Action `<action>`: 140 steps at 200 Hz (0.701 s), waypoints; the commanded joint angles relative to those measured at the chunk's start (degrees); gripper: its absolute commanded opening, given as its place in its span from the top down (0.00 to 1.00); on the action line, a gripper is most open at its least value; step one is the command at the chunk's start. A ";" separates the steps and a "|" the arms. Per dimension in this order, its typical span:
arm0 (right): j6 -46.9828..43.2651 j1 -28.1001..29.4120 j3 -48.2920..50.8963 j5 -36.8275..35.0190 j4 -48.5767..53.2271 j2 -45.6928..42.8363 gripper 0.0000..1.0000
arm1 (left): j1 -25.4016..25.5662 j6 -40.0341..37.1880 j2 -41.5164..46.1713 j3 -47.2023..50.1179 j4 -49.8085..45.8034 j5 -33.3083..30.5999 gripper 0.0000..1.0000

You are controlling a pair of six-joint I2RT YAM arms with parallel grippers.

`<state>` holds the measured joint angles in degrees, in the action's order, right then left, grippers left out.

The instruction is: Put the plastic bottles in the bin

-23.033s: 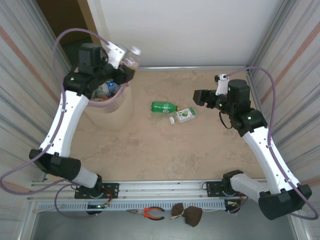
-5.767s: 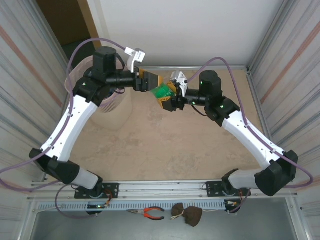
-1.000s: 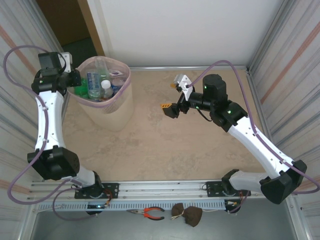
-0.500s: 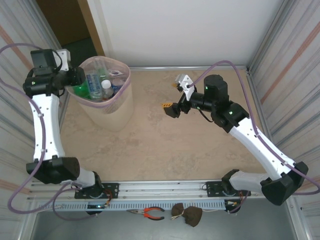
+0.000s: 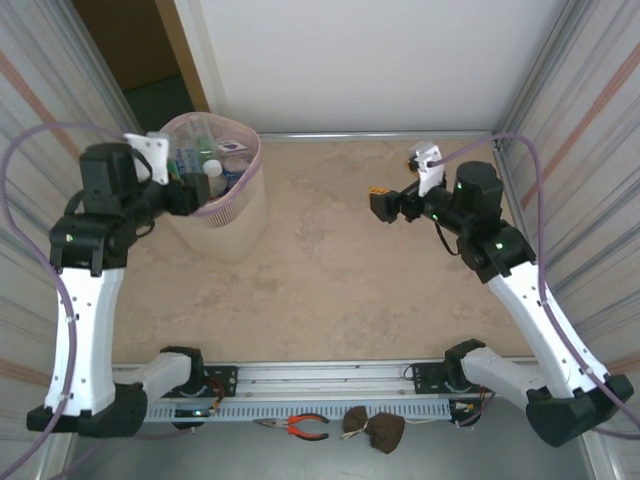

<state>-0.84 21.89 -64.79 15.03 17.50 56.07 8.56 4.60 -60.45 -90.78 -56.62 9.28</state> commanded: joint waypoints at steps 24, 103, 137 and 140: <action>5.55 -5.03 7.62 -5.87 4.02 -7.50 0.01 | 11.05 6.28 8.23 13.85 4.99 -7.99 0.34; 8.69 -16.50 26.77 -11.52 -3.01 -12.22 0.01 | 14.66 14.47 11.09 44.01 18.69 -18.79 0.01; 13.13 -23.52 33.89 -10.98 -12.83 -9.94 0.01 | 12.09 12.30 8.84 50.53 26.76 -23.82 0.01; 13.22 -23.74 34.46 -11.58 -13.59 -9.64 0.01 | 11.70 11.99 8.74 51.05 27.61 -23.94 0.01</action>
<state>8.38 1.30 -33.41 4.75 13.28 45.17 22.31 17.72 -50.96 -42.83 -38.28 -8.78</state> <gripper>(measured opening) 0.992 0.986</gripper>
